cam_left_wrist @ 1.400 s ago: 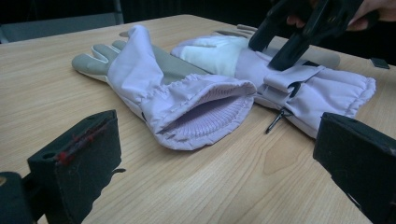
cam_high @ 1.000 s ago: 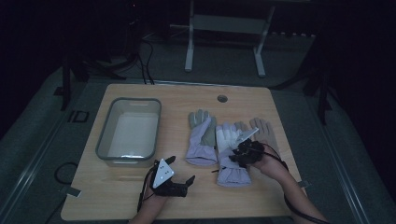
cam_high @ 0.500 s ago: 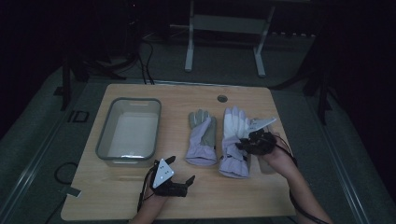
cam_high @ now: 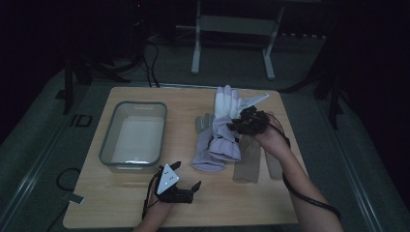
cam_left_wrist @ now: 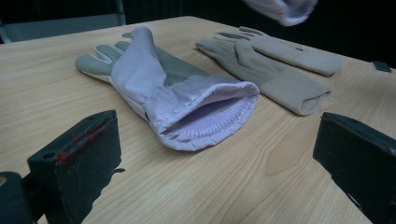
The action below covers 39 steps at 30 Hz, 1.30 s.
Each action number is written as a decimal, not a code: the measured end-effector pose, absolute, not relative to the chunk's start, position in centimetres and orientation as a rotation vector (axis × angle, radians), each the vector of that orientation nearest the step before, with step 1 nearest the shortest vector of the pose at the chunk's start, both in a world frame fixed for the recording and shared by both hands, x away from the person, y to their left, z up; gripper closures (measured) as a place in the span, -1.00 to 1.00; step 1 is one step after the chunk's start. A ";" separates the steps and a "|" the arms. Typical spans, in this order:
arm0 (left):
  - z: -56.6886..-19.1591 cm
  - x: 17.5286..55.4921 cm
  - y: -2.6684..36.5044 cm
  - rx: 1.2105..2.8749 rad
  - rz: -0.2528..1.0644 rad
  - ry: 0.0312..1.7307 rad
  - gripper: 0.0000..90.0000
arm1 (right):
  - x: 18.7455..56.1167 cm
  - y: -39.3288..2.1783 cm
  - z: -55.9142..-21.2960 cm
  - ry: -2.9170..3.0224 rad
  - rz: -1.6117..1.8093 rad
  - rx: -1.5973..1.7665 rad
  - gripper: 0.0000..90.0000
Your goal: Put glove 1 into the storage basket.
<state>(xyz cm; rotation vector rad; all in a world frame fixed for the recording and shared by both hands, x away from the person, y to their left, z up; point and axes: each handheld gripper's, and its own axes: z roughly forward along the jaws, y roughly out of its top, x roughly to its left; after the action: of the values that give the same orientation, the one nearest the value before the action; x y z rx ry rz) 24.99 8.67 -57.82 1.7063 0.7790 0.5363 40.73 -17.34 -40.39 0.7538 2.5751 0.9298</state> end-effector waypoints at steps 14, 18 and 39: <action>-57.8 24.7 8.4 1.724 0.567 0.761 -0.97 | 42.6 -12.6 -44.3 2.665 0.749 0.731 0.68; -57.8 24.7 8.4 1.729 0.571 0.767 -0.98 | 43.4 -11.9 -46.1 2.708 0.722 0.759 0.68; -57.7 24.8 8.4 1.717 0.554 0.760 -0.98 | 41.2 -12.7 -49.4 2.881 0.716 0.664 0.63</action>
<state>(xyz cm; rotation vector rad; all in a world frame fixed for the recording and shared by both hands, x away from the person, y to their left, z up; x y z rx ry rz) 24.76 8.40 -57.72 1.7175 0.7596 0.5537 41.23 -12.67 -49.38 0.6637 2.8815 0.7162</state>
